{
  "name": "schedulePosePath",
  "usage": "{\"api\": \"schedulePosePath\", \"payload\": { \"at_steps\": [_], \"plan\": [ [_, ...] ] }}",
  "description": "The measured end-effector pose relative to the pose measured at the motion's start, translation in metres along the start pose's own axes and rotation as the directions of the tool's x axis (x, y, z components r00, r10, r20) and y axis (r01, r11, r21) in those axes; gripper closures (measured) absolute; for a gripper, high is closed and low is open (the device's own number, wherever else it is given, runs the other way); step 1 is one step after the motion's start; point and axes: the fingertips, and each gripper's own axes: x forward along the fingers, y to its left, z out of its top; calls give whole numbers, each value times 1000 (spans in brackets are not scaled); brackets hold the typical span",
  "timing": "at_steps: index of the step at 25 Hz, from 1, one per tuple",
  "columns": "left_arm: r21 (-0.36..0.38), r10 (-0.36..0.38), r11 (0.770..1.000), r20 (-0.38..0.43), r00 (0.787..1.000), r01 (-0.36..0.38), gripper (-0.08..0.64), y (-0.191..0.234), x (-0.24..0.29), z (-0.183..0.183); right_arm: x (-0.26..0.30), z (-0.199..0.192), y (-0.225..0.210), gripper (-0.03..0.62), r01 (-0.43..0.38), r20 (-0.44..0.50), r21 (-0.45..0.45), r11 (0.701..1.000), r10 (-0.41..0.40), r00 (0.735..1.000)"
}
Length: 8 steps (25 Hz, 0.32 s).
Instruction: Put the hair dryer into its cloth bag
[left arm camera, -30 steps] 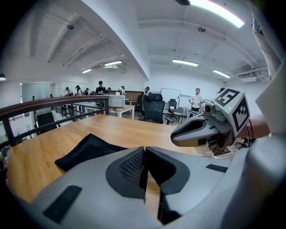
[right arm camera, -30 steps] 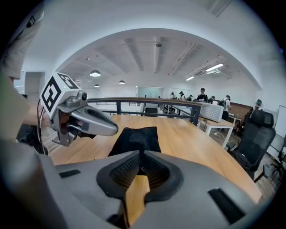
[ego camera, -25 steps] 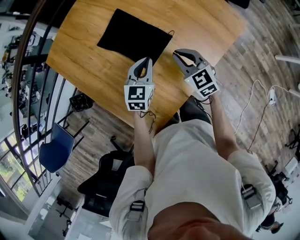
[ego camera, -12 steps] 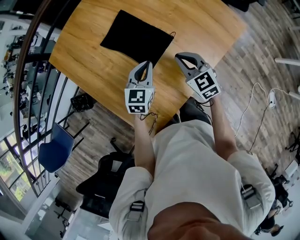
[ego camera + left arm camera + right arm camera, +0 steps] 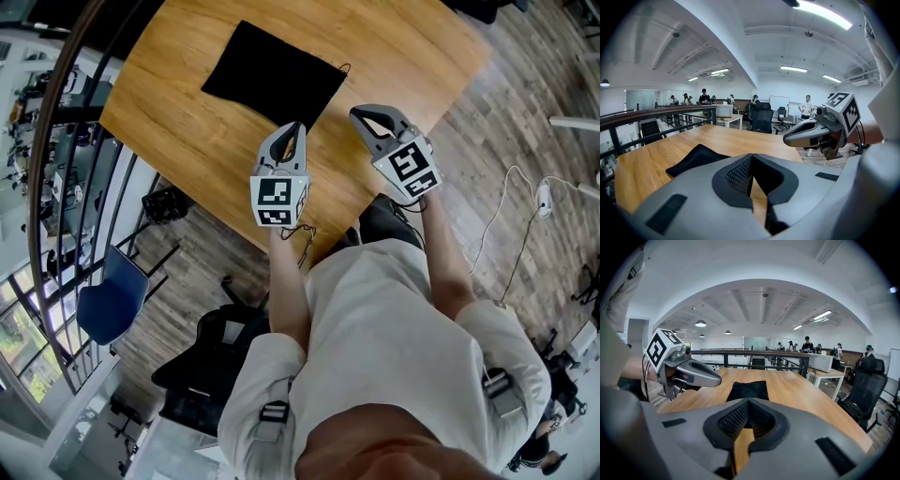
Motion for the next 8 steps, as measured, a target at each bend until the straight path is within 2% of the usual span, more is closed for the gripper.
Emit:
{"api": "schedulePosePath", "payload": {
  "at_steps": [8],
  "plan": [
    [4, 2, 1000, 2, 1000, -2, 540, 0, -1, 1, 1, 1, 1, 572, -7, 0, -5, 1000, 7, 1000]
  ]
}}
